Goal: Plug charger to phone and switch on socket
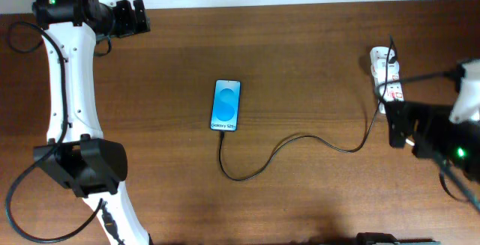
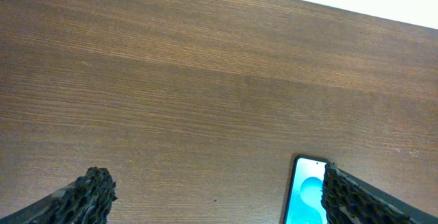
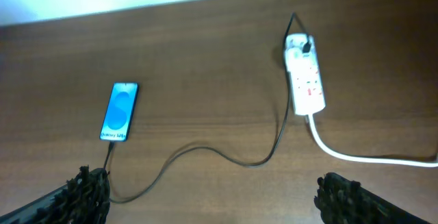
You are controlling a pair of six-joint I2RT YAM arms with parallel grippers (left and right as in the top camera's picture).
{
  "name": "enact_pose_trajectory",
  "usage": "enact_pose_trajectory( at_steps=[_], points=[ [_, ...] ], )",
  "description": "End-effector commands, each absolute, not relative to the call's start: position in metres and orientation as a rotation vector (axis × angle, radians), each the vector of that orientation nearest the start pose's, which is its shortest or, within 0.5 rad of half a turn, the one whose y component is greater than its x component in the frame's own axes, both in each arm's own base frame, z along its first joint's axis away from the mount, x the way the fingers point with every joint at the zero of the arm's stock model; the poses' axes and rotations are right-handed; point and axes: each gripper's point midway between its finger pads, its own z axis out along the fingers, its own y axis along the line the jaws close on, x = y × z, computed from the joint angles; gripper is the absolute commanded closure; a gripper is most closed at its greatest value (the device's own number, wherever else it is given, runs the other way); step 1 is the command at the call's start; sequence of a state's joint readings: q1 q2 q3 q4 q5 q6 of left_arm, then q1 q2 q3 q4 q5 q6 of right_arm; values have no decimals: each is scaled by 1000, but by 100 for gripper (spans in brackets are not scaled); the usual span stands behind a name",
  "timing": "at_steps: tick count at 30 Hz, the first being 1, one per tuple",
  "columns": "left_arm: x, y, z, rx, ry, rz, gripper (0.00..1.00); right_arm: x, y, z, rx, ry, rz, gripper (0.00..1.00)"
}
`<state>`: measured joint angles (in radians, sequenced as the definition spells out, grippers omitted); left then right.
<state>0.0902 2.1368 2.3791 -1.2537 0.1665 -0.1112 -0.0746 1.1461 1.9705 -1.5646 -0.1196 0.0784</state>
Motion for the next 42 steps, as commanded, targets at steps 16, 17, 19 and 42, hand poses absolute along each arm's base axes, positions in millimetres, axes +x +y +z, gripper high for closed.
enact_pose_trajectory(
  at_steps=[16,17,19,42],
  points=[
    [510,21,264,-176,2534,-198,1,264,25,385,-326,1690,-69,2],
    [510,21,264,-176,2534,-198,1,261,25,373,-323,1654,-74,2],
    [510,21,264,-175,2534,-198,1,251,25,346,-315,1555,-88,2],
    [510,21,264,-176,2534,-198,1,242,40,162,-373,1581,3,2]
  ],
)
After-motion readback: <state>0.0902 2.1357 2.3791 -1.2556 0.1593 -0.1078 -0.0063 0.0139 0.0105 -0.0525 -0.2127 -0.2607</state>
